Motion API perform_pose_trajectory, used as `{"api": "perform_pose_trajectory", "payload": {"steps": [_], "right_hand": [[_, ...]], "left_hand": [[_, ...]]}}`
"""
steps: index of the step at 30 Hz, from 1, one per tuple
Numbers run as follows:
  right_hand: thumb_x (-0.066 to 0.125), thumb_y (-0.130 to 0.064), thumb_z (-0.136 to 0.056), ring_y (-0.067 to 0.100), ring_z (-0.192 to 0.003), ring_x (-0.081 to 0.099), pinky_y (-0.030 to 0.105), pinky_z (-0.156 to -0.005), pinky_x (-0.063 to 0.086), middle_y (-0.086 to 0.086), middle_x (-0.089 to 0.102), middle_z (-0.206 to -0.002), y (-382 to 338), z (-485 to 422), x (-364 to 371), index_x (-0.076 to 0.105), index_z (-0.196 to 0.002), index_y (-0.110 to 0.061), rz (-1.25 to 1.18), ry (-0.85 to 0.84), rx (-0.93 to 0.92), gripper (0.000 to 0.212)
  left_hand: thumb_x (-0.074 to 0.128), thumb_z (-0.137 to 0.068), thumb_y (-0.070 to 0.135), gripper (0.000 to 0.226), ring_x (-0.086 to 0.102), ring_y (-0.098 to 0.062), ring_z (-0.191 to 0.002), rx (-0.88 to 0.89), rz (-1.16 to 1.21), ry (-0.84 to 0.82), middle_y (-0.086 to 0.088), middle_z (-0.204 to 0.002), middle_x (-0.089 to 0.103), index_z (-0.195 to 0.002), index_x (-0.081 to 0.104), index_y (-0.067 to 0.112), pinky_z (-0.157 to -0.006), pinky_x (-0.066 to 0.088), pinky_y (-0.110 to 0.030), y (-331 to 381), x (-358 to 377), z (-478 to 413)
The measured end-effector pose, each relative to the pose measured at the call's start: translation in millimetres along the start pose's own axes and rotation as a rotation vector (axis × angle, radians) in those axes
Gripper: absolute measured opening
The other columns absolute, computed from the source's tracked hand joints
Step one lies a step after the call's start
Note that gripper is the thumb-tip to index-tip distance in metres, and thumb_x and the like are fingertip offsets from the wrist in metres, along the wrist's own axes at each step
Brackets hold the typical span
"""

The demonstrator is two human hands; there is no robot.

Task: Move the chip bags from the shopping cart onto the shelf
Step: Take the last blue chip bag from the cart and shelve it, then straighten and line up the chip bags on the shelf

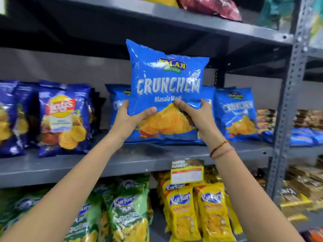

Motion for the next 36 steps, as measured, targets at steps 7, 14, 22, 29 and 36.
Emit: {"api": "perform_pose_trajectory", "payload": {"steps": [7, 14, 22, 29, 36], "right_hand": [[0.080, -0.019, -0.072, -0.006, -0.078, 0.061, 0.011, -0.063, 0.050, -0.016, 0.061, -0.081, 34.4, -26.5, 59.9, 0.055, -0.084, -0.024, 0.064, -0.082, -0.023, 0.028], [0.081, -0.030, -0.070, 0.018, -0.105, 0.063, 0.034, -0.095, 0.051, -0.003, 0.064, -0.108, 67.1, -35.3, 93.0, 0.053, -0.116, -0.016, 0.121, -0.152, 0.039, 0.056], [0.076, -0.035, -0.076, 0.017, -0.112, 0.053, 0.025, -0.094, 0.039, 0.007, 0.054, -0.132, 80.7, -26.3, 89.5, 0.029, -0.142, -0.010, 0.265, -0.026, 0.004, 0.085], [0.065, -0.028, -0.085, 0.034, -0.136, 0.031, 0.037, -0.110, 0.029, 0.020, 0.031, -0.146, 50.9, -6.5, 104.6, 0.024, -0.145, -0.003, 0.658, 0.099, -0.343, 0.076], [0.067, -0.026, -0.083, 0.025, -0.118, 0.047, 0.019, -0.091, 0.032, 0.011, 0.047, -0.129, 17.9, 21.9, 171.5, 0.047, -0.129, -0.009, 0.544, -0.079, -0.489, 0.053]], "left_hand": [[0.079, -0.068, 0.021, 0.047, 0.066, -0.005, -0.090, -0.067, -0.024, 0.117, 0.008, -0.104, 0.067, -0.109, 0.056, 0.026, -0.067, 0.054, -0.017, -37.1, -51.8, -16.0], [0.083, -0.061, 0.025, 0.046, 0.067, -0.018, -0.092, -0.212, 0.004, 0.174, -0.001, -0.106, 0.069, -0.101, 0.059, 0.026, -0.077, 0.053, -0.031, -79.3, -76.1, -21.2], [0.078, -0.071, 0.029, 0.061, 0.064, -0.022, -0.095, -0.282, -0.125, 0.268, -0.006, -0.114, 0.063, -0.122, 0.047, 0.014, -0.081, 0.052, -0.035, -86.4, -81.8, -13.7], [0.073, -0.077, 0.031, 0.082, 0.041, -0.020, -0.130, -0.055, -0.452, 0.263, -0.006, -0.146, 0.037, -0.143, 0.027, 0.016, -0.107, 0.037, -0.038, -41.4, -90.1, 10.8], [0.073, -0.076, 0.022, 0.062, 0.048, -0.019, -0.122, 0.163, -0.696, 0.465, -0.007, -0.134, 0.047, -0.132, 0.046, 0.018, -0.101, 0.042, -0.042, 21.7, -174.0, 40.3]]}}
Point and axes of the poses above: each hand's wrist, its own z-axis away from the middle knuckle, its own x-axis out of the palm, y = z × x, the point moved 9 cm from there along -z, towards the middle knuckle
